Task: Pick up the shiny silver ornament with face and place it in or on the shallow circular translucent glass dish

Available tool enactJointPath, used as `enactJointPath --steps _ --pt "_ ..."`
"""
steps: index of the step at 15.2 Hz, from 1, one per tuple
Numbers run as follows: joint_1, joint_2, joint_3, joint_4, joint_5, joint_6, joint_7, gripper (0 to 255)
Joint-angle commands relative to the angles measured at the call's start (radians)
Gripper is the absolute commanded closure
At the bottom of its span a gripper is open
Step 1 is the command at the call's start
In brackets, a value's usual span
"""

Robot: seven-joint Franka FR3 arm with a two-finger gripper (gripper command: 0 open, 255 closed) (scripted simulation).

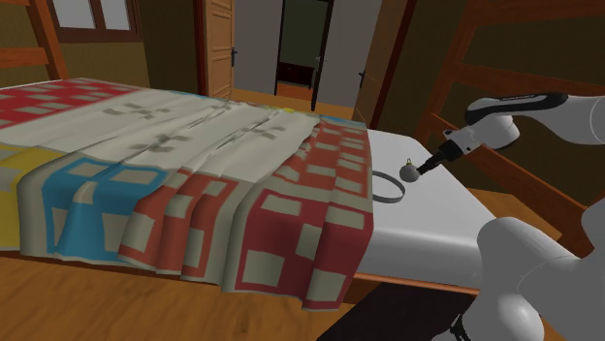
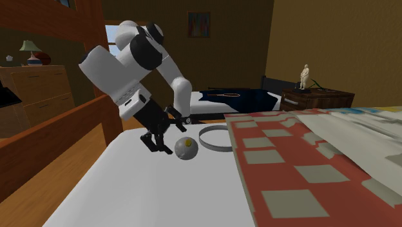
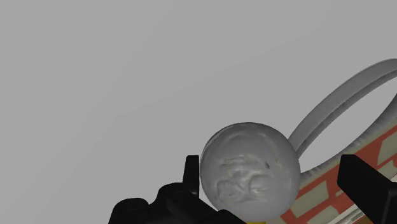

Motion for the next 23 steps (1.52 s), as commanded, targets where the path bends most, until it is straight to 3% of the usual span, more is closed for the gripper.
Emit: enactJointPath --steps 1,6,7,15,23 --pt "0.0 0.001 0.001 -0.006 0.001 0.006 0.001 0" --pt "0.0 0.001 0.001 -0.005 0.001 0.006 0.001 0" --pt "0.0 0.001 0.001 -0.005 0.001 0.006 0.001 255" --pt "0.005 -0.002 -0.003 -0.007 -0.001 0.01 0.001 255" --pt "-0.026 0.029 0.037 0.026 0.023 -0.046 0.012 255"
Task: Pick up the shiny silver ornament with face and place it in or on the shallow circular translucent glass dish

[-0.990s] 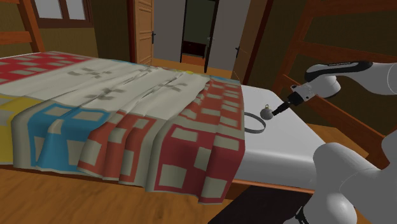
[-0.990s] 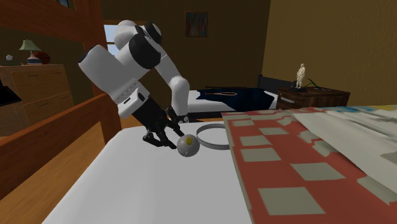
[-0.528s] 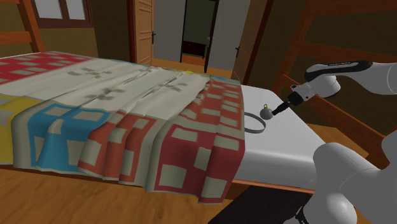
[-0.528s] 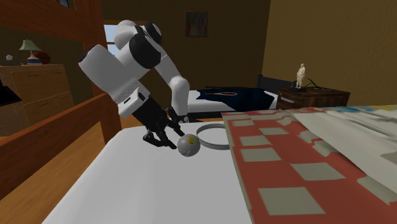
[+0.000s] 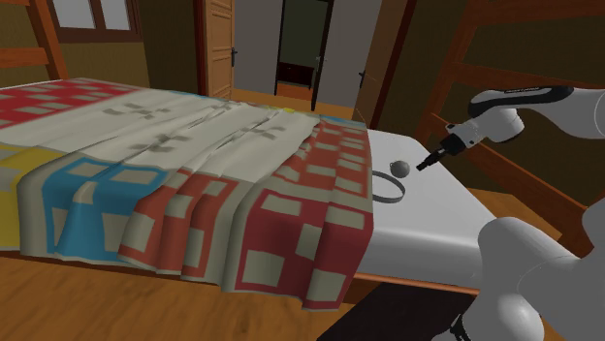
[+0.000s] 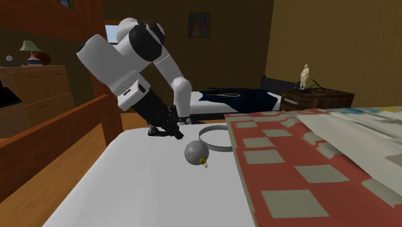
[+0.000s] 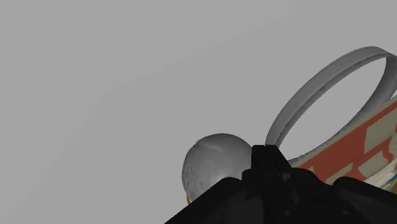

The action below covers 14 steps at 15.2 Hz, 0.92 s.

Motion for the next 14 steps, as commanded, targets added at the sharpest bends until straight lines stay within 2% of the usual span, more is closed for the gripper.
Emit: enactJointPath --steps 1,2,4,6,8,9,14 --pt "0.0 0.0 0.0 0.0 0.0 0.0 0.0 0" --pt "0.087 0.047 -0.038 0.041 -0.048 -0.019 0.093 0" --pt "0.317 0.085 -0.158 0.155 -0.184 -0.092 0.296 0" --pt "0.583 0.039 -0.292 0.318 -0.36 -0.223 0.502 0" --pt "0.854 -0.069 -0.415 0.539 -0.537 -0.412 0.671 0" --pt "0.926 -0.106 -0.447 0.608 -0.581 -0.469 0.704 0" --pt "0.891 -0.094 -0.444 0.514 -0.58 -0.396 0.714 0"
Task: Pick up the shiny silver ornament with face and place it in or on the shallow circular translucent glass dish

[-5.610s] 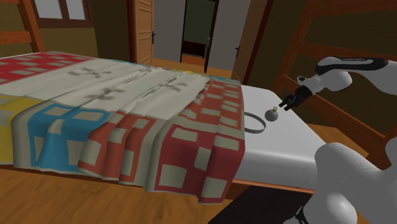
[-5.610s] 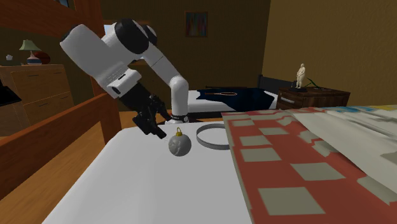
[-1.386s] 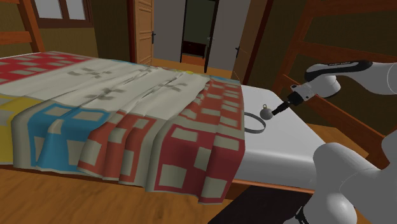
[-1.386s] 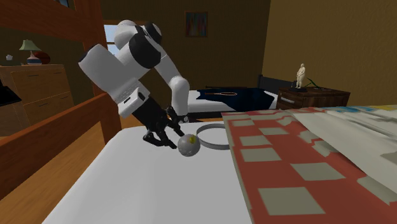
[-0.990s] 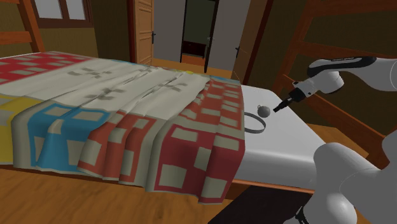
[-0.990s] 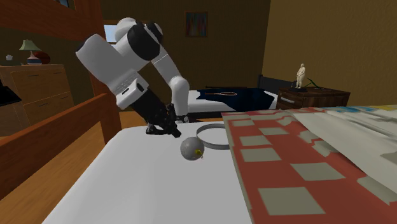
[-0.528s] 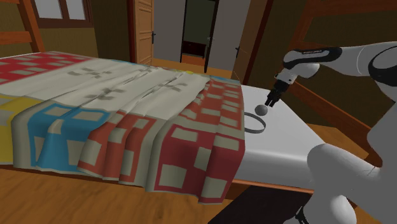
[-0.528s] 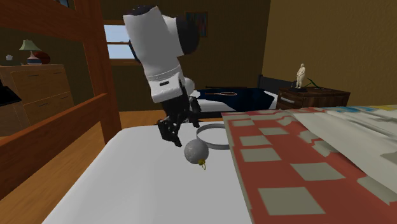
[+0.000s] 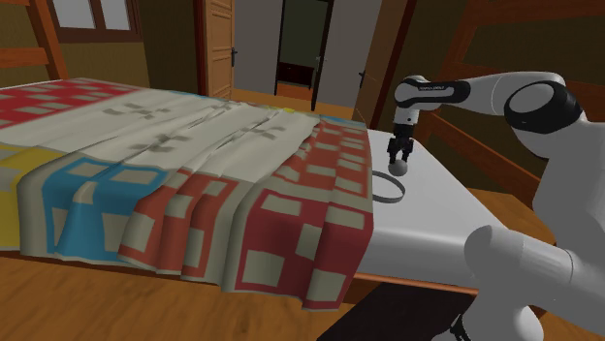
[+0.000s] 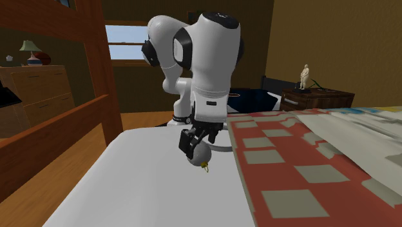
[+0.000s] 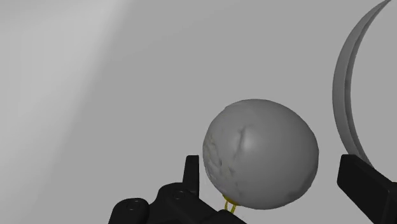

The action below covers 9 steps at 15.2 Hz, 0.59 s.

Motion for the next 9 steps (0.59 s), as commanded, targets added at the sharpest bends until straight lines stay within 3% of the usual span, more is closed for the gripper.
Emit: enactJointPath --steps 1,9 --pt "-0.006 -0.001 -0.003 -0.027 -0.005 0.025 0.007 0" --pt "-0.015 0.001 -0.002 -0.053 -0.006 0.046 0.01 0"
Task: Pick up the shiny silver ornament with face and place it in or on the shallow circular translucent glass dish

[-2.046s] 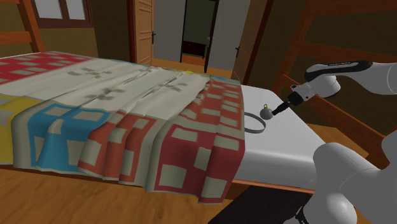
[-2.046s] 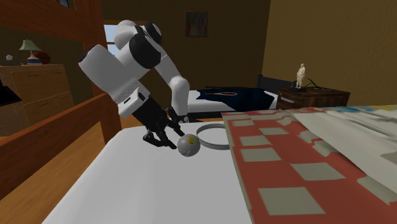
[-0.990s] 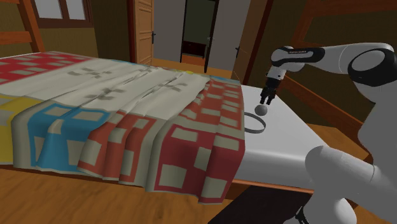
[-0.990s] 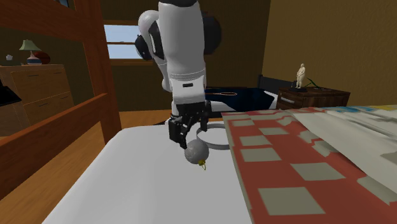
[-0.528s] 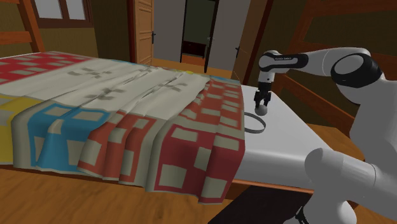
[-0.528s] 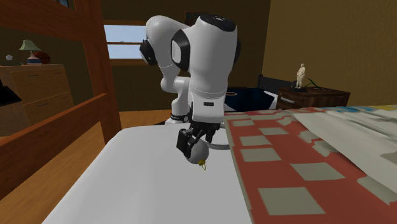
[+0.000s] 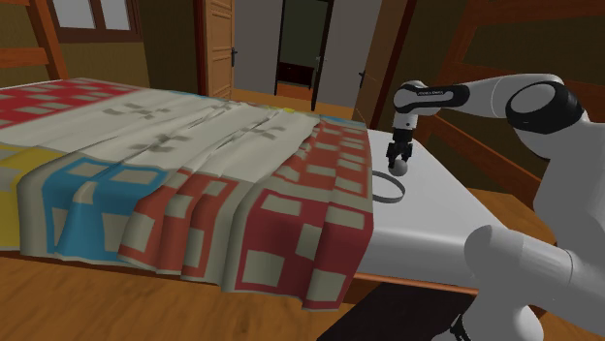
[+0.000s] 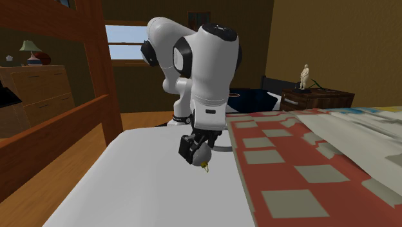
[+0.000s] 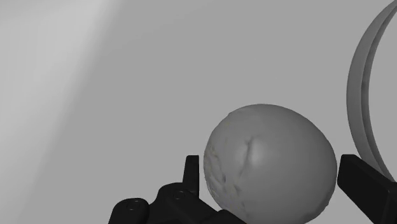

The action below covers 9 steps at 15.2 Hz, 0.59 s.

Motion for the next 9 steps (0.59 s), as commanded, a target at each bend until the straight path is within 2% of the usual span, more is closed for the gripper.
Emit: enactJointPath --steps 1,2,9 --pt "0.0 0.0 0.0 0.0 0.0 0.0 0.0 0" --pt "0.0 0.0 0.0 0.0 0.0 0.0 0.0 255" --pt "0.0 0.0 0.0 0.0 0.0 0.0 0.0 255"
